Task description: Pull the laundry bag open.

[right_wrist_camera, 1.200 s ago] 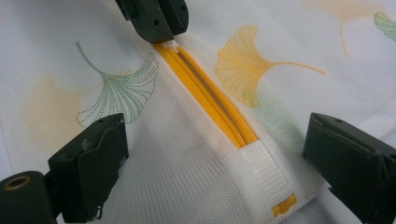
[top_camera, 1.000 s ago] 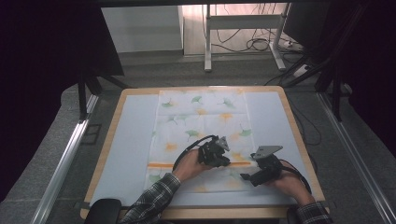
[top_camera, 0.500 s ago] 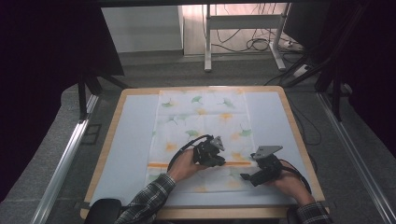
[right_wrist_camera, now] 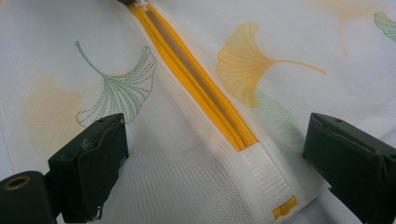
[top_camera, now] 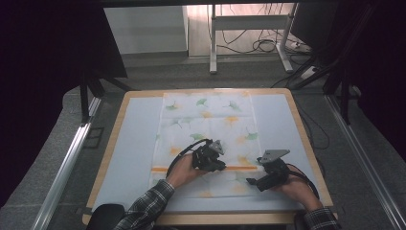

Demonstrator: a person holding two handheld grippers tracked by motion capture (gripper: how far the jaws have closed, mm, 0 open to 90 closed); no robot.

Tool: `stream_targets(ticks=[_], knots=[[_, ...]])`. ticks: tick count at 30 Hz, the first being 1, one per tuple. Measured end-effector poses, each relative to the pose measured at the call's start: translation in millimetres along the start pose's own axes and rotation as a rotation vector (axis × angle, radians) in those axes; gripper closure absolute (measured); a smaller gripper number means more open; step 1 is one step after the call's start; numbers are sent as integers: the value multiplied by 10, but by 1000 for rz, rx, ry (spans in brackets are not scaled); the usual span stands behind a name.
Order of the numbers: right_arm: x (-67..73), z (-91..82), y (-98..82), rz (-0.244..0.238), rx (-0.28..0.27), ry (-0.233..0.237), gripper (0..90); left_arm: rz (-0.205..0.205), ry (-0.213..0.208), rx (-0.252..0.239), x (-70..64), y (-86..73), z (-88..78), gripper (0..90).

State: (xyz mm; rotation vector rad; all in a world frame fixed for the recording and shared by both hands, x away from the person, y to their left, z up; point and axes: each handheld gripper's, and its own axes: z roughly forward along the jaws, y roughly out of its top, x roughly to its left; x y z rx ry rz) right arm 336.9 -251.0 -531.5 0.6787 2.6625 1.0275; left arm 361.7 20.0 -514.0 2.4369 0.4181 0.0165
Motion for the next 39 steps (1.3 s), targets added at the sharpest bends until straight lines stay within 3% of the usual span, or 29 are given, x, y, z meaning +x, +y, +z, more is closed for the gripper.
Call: stream_targets(ticks=[39], knots=[[4, 2, 0, 4, -1, -5, 67, -66, 46, -11, 59, -365, -304, 848]])
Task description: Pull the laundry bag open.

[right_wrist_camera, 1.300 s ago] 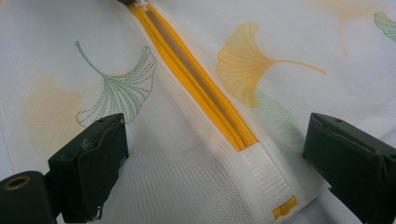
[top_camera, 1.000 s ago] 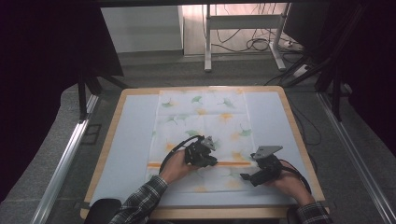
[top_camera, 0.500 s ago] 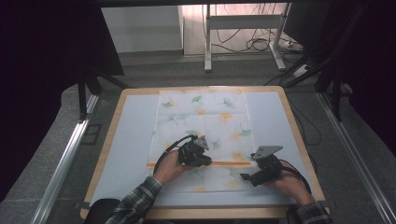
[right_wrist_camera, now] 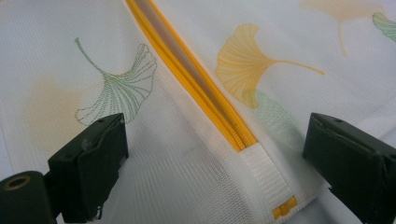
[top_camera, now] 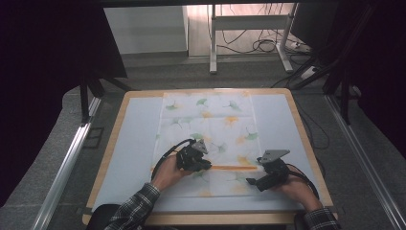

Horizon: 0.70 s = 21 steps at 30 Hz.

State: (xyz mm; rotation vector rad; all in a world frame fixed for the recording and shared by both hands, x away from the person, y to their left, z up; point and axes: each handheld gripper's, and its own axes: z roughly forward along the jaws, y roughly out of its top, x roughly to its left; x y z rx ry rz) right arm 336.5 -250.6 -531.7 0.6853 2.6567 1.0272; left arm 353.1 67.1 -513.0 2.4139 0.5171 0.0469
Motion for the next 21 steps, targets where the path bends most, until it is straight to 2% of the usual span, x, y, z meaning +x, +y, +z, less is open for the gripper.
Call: stream_targets(ticks=[21], knots=[[6, -1, 2, 2, 3, -3, 67, -48, 7, -19, 26, -184, -93, 848]])
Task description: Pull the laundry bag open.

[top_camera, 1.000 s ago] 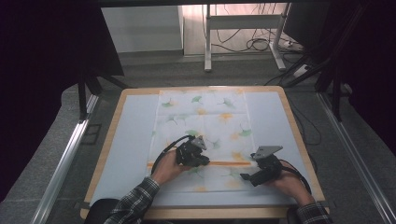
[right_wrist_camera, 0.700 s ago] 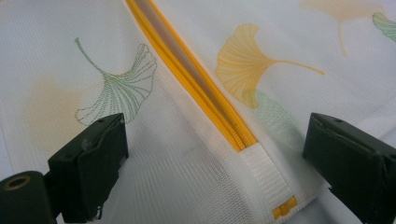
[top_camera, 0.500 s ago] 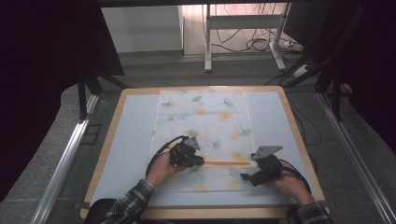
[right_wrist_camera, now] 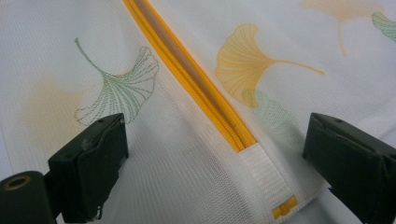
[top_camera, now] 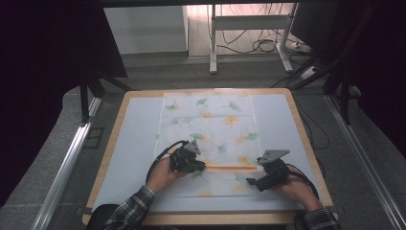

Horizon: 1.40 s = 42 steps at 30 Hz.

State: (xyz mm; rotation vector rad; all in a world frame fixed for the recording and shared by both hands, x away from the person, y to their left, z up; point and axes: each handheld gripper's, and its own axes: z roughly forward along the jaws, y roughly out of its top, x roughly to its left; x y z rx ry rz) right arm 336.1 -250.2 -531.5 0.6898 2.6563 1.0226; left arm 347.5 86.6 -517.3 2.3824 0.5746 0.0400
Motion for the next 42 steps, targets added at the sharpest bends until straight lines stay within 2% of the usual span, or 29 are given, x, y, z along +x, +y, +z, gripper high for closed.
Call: stream_targets(ticks=[4, 24, 26, 35, 42], knots=[[0, 0, 0, 0, 0, 0, 67, -19, 2, -12, 12, -31, -26, 848], [4, 0, 1, 2, 2, -4, 67, -63, 27, -27, 95, -212, -234, 847], [4, 0, 1, 2, 2, -4, 67, -68, 29, -16, 100, -238, -248, 847], [5, 1, 1, 2, 1, -5, 67, -74, 53, -20, 96, -324, -343, 847], [5, 1, 1, 2, 1, -5, 67, -95, 68, -21, 125, -413, -415, 847]])
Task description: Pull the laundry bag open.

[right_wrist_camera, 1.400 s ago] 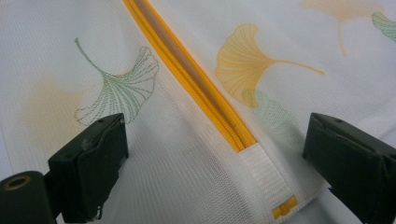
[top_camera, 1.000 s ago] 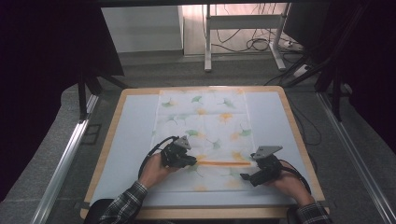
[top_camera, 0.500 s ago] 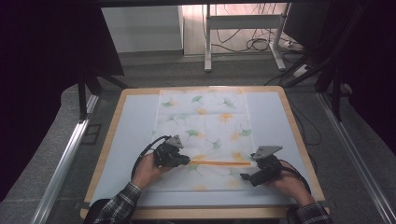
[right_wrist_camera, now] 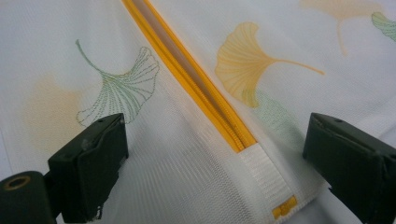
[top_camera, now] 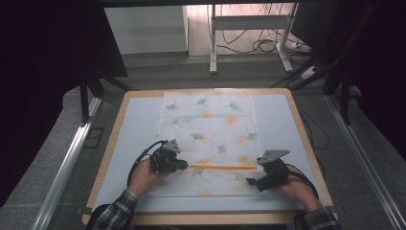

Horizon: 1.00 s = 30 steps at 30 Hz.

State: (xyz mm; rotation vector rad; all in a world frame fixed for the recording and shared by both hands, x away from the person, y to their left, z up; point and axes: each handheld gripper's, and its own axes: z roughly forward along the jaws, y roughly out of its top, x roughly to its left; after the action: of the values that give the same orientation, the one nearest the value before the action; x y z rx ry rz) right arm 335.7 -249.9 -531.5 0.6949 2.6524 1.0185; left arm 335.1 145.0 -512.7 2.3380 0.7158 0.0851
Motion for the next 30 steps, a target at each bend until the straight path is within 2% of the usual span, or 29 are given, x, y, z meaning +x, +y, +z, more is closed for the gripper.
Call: stream_targets(ticks=[4, 7, 9, 14, 30], knots=[[0, 0, -1, 1, -1, 0, 67, -10, 7, -2, 15, -54, -49, 847], [1, 0, -1, 1, -1, -1, 66, -14, 27, 7, 27, -99, -86, 847], [1, 1, -1, 1, -1, 0, 67, -22, 21, -2, 43, -131, -113, 847], [1, 1, -1, 1, -2, -1, 66, -22, 36, 1, 45, -170, -155, 847], [1, 1, 0, 1, -1, -1, 66, -60, 59, -7, 115, -320, -282, 847]])
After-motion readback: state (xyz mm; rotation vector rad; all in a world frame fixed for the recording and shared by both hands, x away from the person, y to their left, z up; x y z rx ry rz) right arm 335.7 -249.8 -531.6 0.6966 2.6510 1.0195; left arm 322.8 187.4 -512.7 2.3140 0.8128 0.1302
